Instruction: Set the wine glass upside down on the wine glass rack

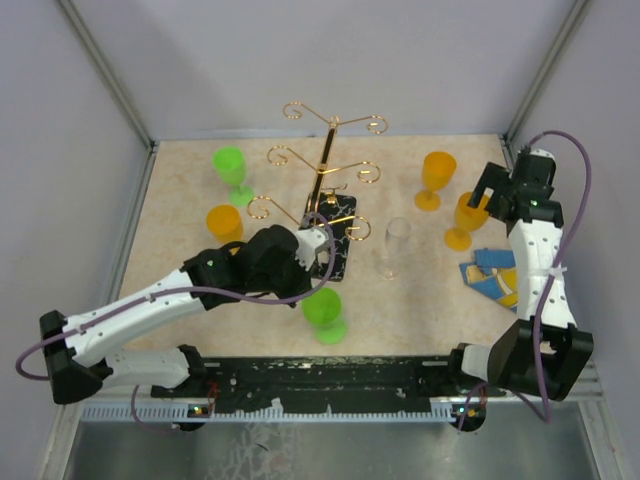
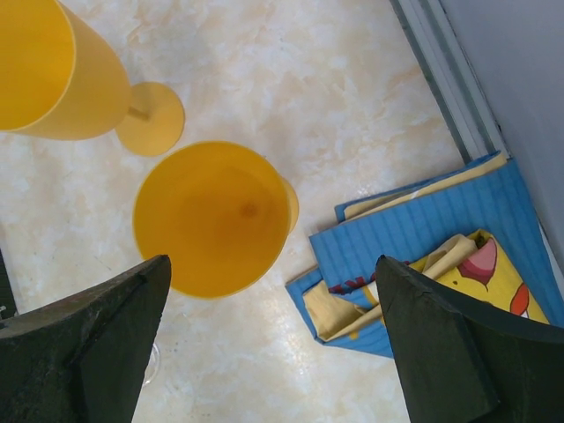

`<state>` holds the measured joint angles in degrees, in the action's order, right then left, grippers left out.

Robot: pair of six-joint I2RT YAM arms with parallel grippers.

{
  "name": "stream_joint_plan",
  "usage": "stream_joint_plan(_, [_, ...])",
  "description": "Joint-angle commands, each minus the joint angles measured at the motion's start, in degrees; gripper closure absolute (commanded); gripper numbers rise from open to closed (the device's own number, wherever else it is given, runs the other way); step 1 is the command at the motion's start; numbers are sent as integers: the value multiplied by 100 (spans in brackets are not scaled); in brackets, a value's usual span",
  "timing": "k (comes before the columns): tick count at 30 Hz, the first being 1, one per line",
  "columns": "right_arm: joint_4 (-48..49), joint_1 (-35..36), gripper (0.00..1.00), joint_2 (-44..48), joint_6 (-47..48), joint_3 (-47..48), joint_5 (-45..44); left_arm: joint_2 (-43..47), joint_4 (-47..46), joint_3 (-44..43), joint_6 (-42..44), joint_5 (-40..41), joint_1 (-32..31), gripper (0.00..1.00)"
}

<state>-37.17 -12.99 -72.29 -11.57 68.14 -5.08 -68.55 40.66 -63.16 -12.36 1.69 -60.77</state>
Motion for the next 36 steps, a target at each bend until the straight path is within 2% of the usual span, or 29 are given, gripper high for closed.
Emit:
stream_joint_plan(1, [368,-41,1,264,-152,-67,176,687,-773,-199,256,-969,-40,100])
stream_joint_plan(9, [323,-46,1,285,-159,21,162,1113,-1528,-283,479,-2248,-40,100])
stream_joint_plan(12, [365,-40,1,250,-186,16,499,1287,-2195,-304,608,-2740,-37,100])
stream_joint_plan(15, [368,-45,1,171,-291,71,878,1330,-2463,-680,976,-2800,-35,100])
stream_joint_plan(22, [374,-46,1,247,-348,226,828,1547,-3361,-1000,1879,-2203,-39,100])
stream_joint_plan(28, [332,-80,1,456,-414,343,847,1939,-4787,-362,2389,-779,-34,100])
stream_joint_plan(32, [270,-80,1,521,-613,360,1449,1878,-5756,156,3231,184,-25,100])
stream_joint_plan(36, [660,-81,1,930,-943,164,2392,1712,-7315,702,3748,670,-30,100])
